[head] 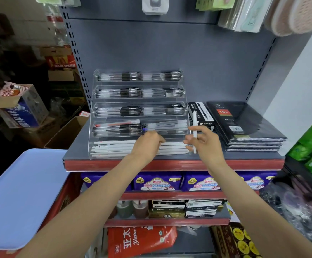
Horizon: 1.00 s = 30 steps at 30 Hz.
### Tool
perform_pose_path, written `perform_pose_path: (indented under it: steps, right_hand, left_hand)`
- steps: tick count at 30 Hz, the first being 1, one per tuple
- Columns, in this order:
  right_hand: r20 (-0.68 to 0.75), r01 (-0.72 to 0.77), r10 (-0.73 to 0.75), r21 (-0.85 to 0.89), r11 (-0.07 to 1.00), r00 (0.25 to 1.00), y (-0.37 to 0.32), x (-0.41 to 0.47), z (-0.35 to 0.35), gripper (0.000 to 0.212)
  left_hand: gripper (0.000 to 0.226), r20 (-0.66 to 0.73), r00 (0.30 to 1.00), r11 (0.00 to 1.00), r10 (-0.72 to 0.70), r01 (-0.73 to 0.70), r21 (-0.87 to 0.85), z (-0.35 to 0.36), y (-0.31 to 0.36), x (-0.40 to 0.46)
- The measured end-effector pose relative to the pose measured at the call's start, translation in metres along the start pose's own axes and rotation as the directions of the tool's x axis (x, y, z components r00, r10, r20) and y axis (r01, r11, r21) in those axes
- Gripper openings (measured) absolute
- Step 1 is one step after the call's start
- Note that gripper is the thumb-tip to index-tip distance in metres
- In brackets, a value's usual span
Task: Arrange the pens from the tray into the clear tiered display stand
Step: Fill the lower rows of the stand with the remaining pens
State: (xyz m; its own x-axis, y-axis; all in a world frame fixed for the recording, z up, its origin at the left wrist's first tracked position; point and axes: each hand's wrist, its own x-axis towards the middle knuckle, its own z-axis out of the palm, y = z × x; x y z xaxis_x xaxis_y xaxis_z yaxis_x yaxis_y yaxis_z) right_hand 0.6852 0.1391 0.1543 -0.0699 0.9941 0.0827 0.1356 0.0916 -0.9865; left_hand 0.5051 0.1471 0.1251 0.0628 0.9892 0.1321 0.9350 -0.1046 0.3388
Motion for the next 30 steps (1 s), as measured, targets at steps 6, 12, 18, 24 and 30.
perform_pose_path:
  steps: [6,12,18,24,30]
  right_hand:
    - [-0.007,0.040,-0.042,-0.142,0.989,0.999,0.006,0.001,0.006,0.014]
    - [0.039,0.066,-0.062,-0.120,0.991,0.997,0.002,0.000,0.012,0.030]
    - [0.063,0.126,-0.121,-0.092,0.988,0.991,0.001,0.001,0.024,0.024]
    - [0.109,0.142,-0.128,-0.138,0.980,0.986,0.003,0.009,0.027,0.008]
    - [0.149,0.278,-0.241,-0.649,0.708,0.959,0.007,0.018,0.012,0.023]
  left_hand:
    - [0.049,-0.014,0.998,0.989,0.061,-0.059,0.135,0.002,-0.005,-0.003]
    - [0.029,-0.144,0.989,0.964,0.017,-0.054,-0.260,-0.012,0.011,-0.015]
    - [0.029,0.047,0.999,0.779,-0.011,0.038,-0.626,-0.030,0.029,-0.029]
    - [0.013,-0.074,0.992,0.769,-0.103,0.032,-0.639,-0.028,0.016,-0.033]
    - [0.016,-0.089,0.982,0.882,-0.167,0.109,-0.458,-0.029,-0.011,-0.037]
